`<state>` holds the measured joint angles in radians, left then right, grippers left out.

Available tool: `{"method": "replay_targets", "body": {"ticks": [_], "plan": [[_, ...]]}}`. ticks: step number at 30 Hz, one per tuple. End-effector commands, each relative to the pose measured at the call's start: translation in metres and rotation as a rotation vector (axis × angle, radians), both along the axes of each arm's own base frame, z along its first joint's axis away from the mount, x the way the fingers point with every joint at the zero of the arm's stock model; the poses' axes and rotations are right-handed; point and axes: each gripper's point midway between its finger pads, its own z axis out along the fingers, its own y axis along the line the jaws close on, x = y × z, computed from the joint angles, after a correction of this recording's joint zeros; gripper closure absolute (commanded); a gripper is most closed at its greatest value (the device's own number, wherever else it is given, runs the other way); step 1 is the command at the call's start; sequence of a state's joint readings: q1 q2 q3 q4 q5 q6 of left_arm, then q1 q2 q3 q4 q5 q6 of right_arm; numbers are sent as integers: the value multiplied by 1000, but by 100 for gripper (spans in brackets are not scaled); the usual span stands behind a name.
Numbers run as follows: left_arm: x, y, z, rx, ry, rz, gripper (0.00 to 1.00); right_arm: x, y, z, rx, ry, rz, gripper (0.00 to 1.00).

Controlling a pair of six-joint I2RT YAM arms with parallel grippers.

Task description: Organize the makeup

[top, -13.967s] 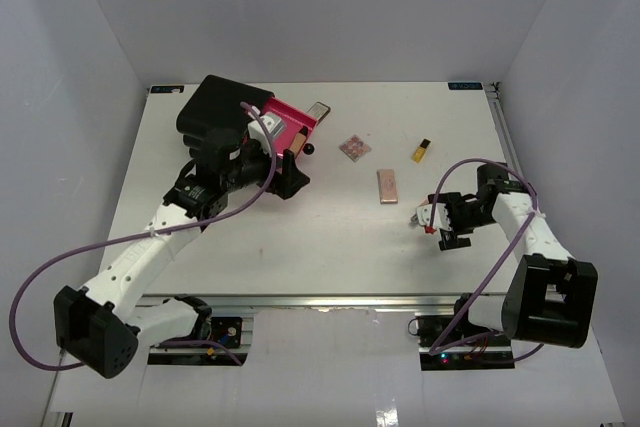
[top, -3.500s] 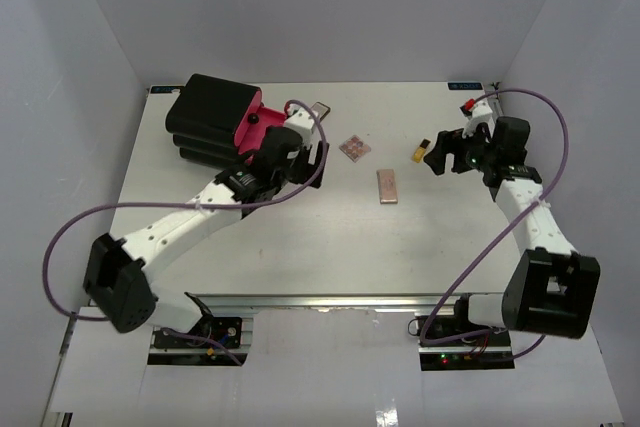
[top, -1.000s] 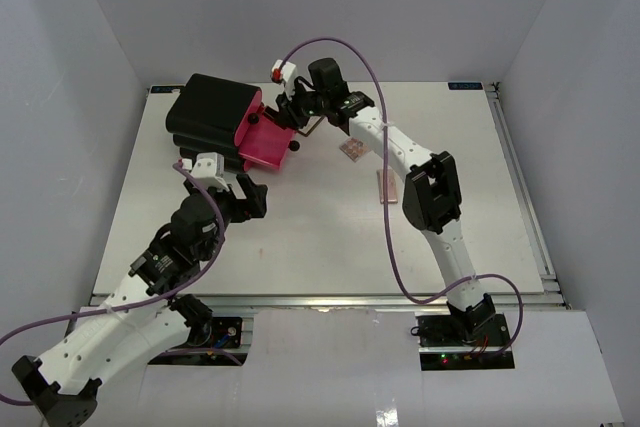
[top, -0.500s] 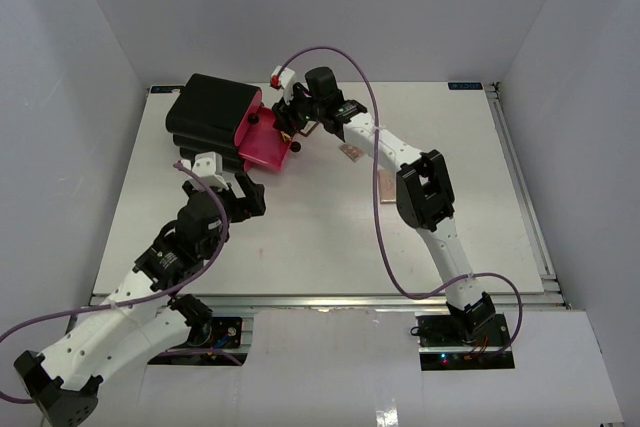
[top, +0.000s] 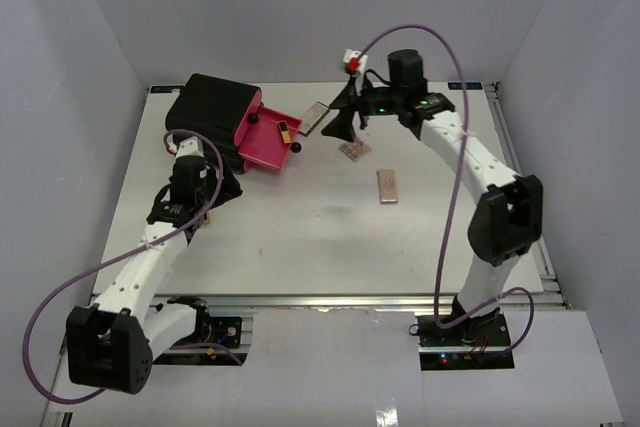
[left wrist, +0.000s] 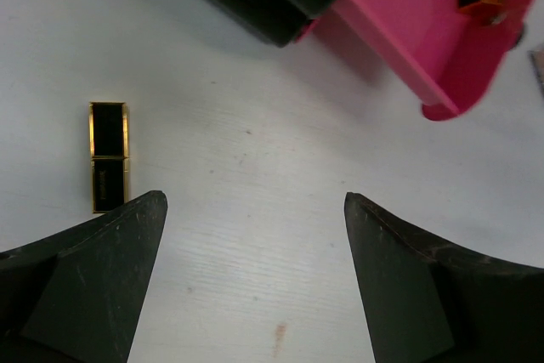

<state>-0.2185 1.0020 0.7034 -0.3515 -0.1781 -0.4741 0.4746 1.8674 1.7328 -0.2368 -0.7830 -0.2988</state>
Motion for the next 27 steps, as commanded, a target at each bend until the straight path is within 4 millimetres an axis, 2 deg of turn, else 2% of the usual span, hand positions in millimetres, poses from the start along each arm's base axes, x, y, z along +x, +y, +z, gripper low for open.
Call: {"method": "replay_targets", "body": {"ticks": [1, 4, 7, 8, 13, 15, 17, 21, 25, 27], "plan": [[17, 19, -13, -53, 72, -45, 5, -80, -56, -12, 65, 108, 179, 10], [26, 39, -27, 25, 120, -12, 6, -103, -75, -24, 79, 140, 181, 10], [33, 54, -53, 84, 212, 9, 7, -118, -94, -21, 92, 158, 164, 10], [36, 57, -56, 98, 223, 18, 7, -122, -98, -27, 87, 168, 154, 10], [37, 66, -83, 146, 325, 38, 10, -118, -125, -23, 126, 141, 82, 10], [35, 83, -87, 157, 340, 96, 12, -116, -133, -21, 144, 150, 69, 10], [33, 87, -88, 170, 344, 118, 12, -114, -138, -22, 153, 156, 58, 10], [33, 91, -88, 181, 339, 134, 13, -113, -140, -26, 156, 174, 55, 10], [28, 93, -101, 190, 381, 140, 15, -112, -140, -31, 154, 188, 51, 11], [26, 92, -105, 188, 394, 136, 20, -112, -140, -32, 153, 192, 50, 11]]}}
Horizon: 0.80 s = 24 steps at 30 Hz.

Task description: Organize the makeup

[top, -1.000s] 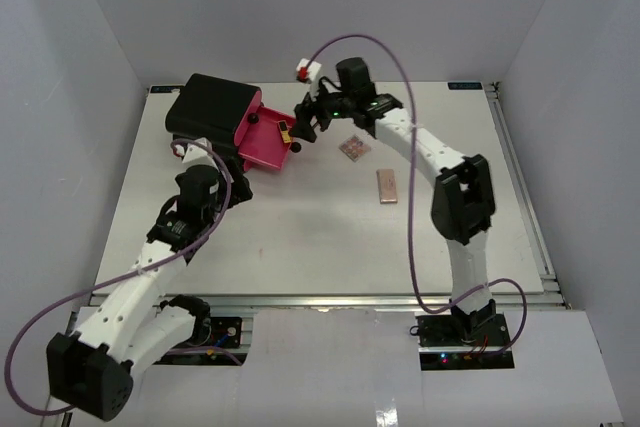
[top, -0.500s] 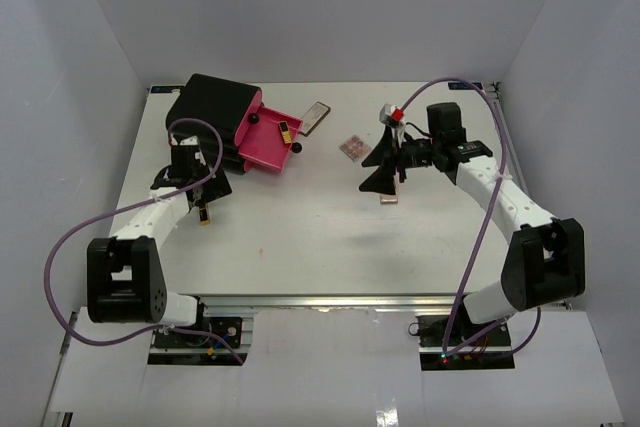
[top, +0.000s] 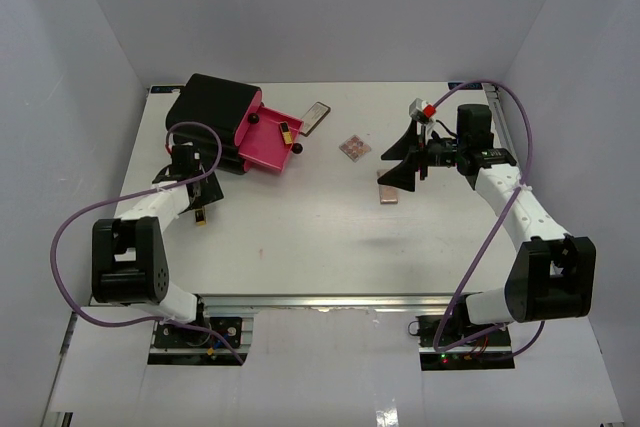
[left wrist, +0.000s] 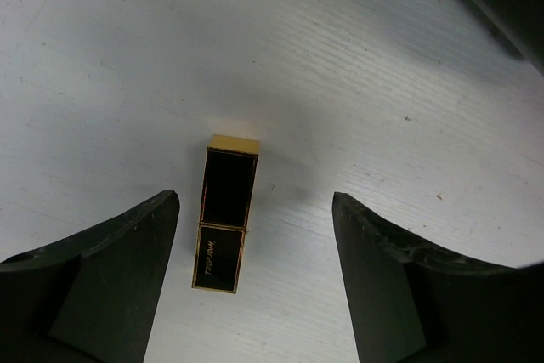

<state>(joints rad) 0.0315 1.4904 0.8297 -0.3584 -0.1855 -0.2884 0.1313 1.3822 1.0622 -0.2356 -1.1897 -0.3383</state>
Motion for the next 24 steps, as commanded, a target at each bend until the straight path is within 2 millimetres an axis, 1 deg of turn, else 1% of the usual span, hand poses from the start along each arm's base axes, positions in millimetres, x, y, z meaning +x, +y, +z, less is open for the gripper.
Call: {"method": "replay_targets", "body": {"ticks": [1, 6, 8, 11, 13, 18, 19, 21, 22, 24], "plan": [[0, 4, -3, 17, 12, 13, 24, -3, 1, 2, 23, -4, 26, 11], [-4, 2, -11, 8, 44, 7, 36, -3, 1, 2, 23, -2, 25, 11], [-5, 2, -10, 3, 42, 7, 45, -3, 1, 2, 23, 0, 24, 11], [-5, -1, -9, -8, 36, 3, 55, -3, 0, 2, 26, 2, 24, 11], [-5, -1, -6, -13, 27, 3, 59, -4, 0, 3, 28, 2, 25, 11], [-4, -10, 0, -56, 5, -20, 72, -3, -3, 5, 34, 2, 21, 11], [-4, -14, 2, -74, -5, -29, 78, -3, -3, 5, 34, 4, 20, 11], [-3, -22, 13, -115, -40, -52, 84, -3, -4, 5, 36, 3, 19, 11], [-3, -30, 18, -151, -60, -72, 88, -3, -5, 5, 37, 3, 18, 11], [-2, -58, 35, -236, -116, -148, 92, -3, -5, 6, 37, 1, 16, 11]]}}
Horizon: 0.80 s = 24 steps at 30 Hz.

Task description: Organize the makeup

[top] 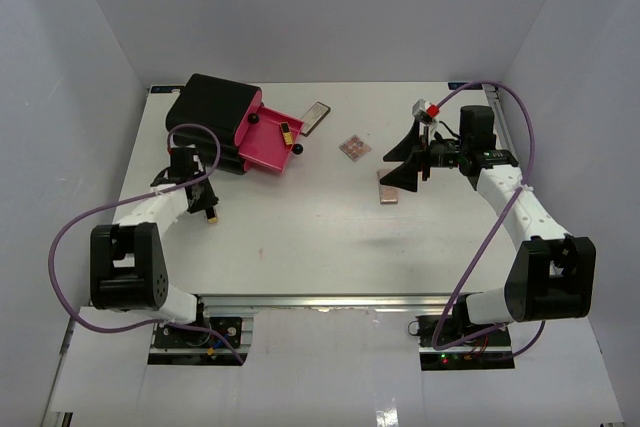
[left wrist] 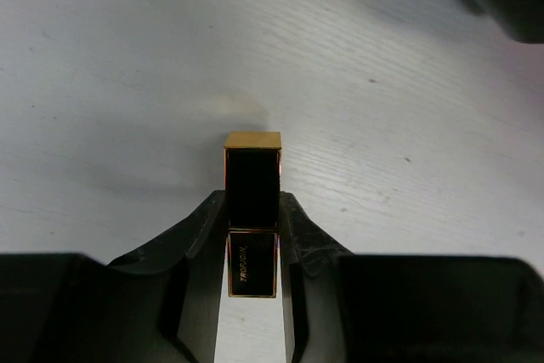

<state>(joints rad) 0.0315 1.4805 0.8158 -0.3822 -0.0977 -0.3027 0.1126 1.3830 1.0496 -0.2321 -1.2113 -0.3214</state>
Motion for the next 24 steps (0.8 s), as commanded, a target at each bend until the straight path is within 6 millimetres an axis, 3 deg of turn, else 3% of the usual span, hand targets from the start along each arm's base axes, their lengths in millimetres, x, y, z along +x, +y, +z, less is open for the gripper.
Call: {"method": "replay_targets", "body": {"ticks": [1, 8, 11, 13, 19, 24], "plan": [[5, -54, 52, -180, -178, -146, 93, -2, -1, 8, 25, -27, 20, 11], [-7, -153, 131, -214, -381, -421, 95, -1, -1, 8, 26, -24, 19, 11], [4, -179, 158, -166, -436, -464, 95, 0, -1, 6, 23, -21, 16, 11], [17, -186, 166, -108, -449, -483, 95, 0, -2, 5, 20, -16, 13, 11], [85, -189, 164, 119, -406, -480, 93, 3, -3, 3, 15, -13, 5, 11], [123, -192, 142, 237, -350, -487, 91, 5, -4, 0, 12, -8, -3, 11]]}}
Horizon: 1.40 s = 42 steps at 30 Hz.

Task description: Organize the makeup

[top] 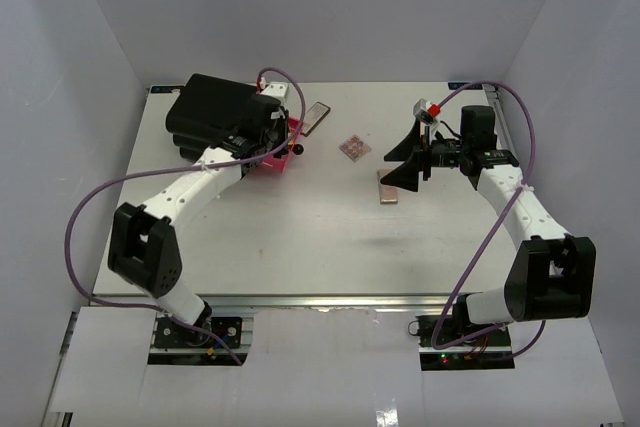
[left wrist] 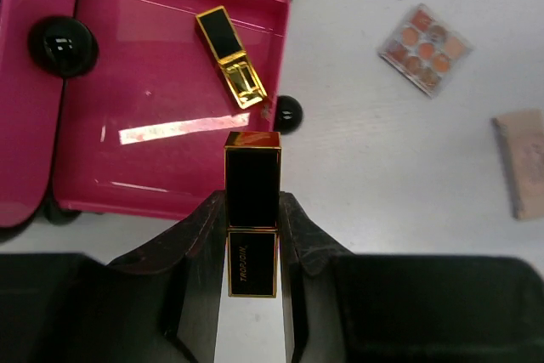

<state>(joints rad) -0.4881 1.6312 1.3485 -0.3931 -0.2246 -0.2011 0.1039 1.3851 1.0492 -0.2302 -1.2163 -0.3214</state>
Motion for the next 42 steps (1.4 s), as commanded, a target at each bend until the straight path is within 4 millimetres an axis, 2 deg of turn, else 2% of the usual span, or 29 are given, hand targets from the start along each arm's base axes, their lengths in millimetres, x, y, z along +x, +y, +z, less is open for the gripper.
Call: {"method": "replay_targets", "body": {"ticks": [1, 6, 12, 15, 20, 23, 26, 29, 31, 33, 35, 40, 42], "plan": [[30, 13, -9, 170, -1, 46, 91, 4, -2, -1, 9, -7, 1, 11], [43, 13, -24, 220, 14, 58, 84, 5, -3, -3, 6, 1, -5, 11], [48, 17, -33, 258, 25, 72, 54, 6, -5, -4, 4, 1, -11, 11], [47, 14, -28, 239, 19, 59, 41, 7, -5, -4, 5, 3, -14, 11], [42, -6, -7, 150, 0, -8, 31, 8, -6, -4, 3, 1, -17, 11], [34, -30, 13, 74, -19, -84, 32, 9, -7, -6, 1, 7, -22, 11], [20, -68, 21, -11, -9, -199, 36, 10, -7, -8, -2, 13, -27, 11], [11, -98, 6, -35, 32, -283, 47, 12, -8, -10, -6, 18, -34, 11], [7, -114, -10, -13, 56, -313, 61, 13, -8, -11, -8, 21, -37, 11], [8, -118, -31, 28, 83, -310, 67, 14, -10, -12, -9, 23, -43, 11], [12, -116, -50, 76, 98, -301, 68, 15, -11, -12, -9, 25, -48, 11], [28, -97, -98, 259, 122, -249, 66, 16, -13, -14, -10, 32, -52, 11], [35, -85, -106, 339, 112, -218, 64, 17, -13, -15, -10, 35, -52, 11]]}}
